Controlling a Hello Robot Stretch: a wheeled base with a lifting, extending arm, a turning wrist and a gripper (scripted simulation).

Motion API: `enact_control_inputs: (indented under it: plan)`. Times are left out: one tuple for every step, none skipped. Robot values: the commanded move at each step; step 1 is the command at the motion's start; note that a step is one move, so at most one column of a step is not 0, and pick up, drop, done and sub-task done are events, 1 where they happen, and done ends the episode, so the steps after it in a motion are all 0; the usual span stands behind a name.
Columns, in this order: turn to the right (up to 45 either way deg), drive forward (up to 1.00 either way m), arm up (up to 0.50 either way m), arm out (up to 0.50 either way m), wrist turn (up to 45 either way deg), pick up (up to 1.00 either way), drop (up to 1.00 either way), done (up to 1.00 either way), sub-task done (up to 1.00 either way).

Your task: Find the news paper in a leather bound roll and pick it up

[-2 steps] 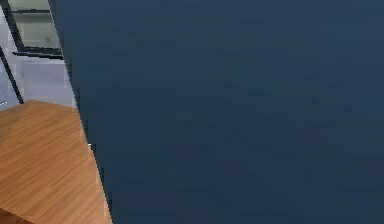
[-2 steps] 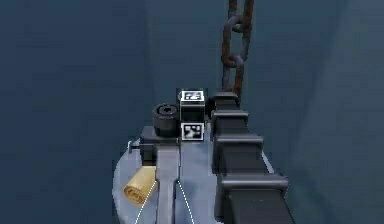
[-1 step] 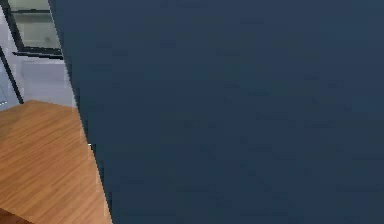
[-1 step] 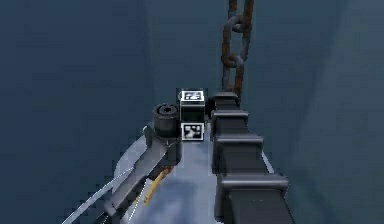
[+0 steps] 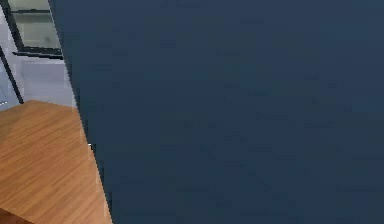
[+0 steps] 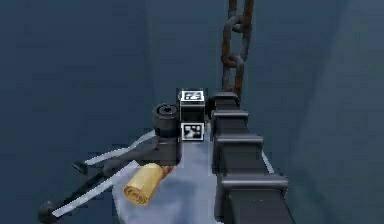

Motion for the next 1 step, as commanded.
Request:
enact_control_inputs:
  plan:
    - [0.0,0.0,0.0,0.0,45.0,0.0,0.0,0.0,0.0]
